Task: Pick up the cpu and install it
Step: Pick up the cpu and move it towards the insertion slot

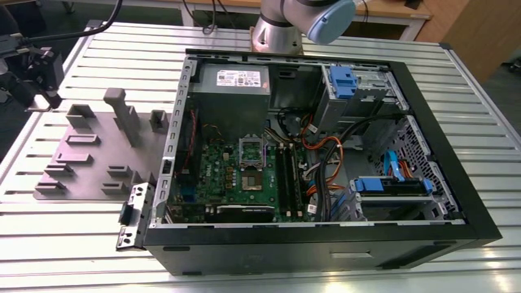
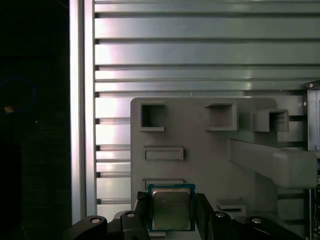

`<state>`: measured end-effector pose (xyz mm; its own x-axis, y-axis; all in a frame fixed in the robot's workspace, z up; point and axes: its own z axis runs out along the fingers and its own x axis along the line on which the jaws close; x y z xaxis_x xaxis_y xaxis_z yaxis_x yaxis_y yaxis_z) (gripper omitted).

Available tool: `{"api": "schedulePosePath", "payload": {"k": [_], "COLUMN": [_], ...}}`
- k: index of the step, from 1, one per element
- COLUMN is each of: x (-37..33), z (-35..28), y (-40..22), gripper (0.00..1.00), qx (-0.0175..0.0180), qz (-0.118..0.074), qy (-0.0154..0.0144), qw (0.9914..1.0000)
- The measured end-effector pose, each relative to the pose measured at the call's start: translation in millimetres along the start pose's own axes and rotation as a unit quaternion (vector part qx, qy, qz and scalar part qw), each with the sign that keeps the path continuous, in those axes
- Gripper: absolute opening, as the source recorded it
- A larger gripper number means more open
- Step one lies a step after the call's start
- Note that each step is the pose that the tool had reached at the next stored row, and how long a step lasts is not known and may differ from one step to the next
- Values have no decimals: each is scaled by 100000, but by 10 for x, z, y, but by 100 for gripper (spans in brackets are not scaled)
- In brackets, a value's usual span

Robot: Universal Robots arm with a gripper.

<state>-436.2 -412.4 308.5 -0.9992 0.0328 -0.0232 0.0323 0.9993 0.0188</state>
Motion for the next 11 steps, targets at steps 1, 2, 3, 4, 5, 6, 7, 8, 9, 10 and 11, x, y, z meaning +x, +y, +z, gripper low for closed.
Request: {"api": "schedulePosePath", "payload": {"k": [1,2,3,4,5,6,7,8,9,10,11], "x": [0,0,0,-1,-1,-1,-1,-1,-1,-1,-1], "z": [-2,-5,-8,-12,-15,-20,-23,-26,-30,-33,-35], "y": [0,0,0,1,1,1,1,1,1,1,1], "gripper": [47,47,47,47,47,47,47,47,47,47,47], "qx": [-7,-9,-6,-7,-6,-4,-9,-10,-6,-7,-9], "qz": [0,1,0,0,0,2,0,1,-1,1,2], "qy": [-8,-14,-11,-6,-9,-5,-11,-14,-8,-10,-12], "qw": [100000,100000,100000,100000,100000,100000,100000,100000,100000,100000,100000]}}
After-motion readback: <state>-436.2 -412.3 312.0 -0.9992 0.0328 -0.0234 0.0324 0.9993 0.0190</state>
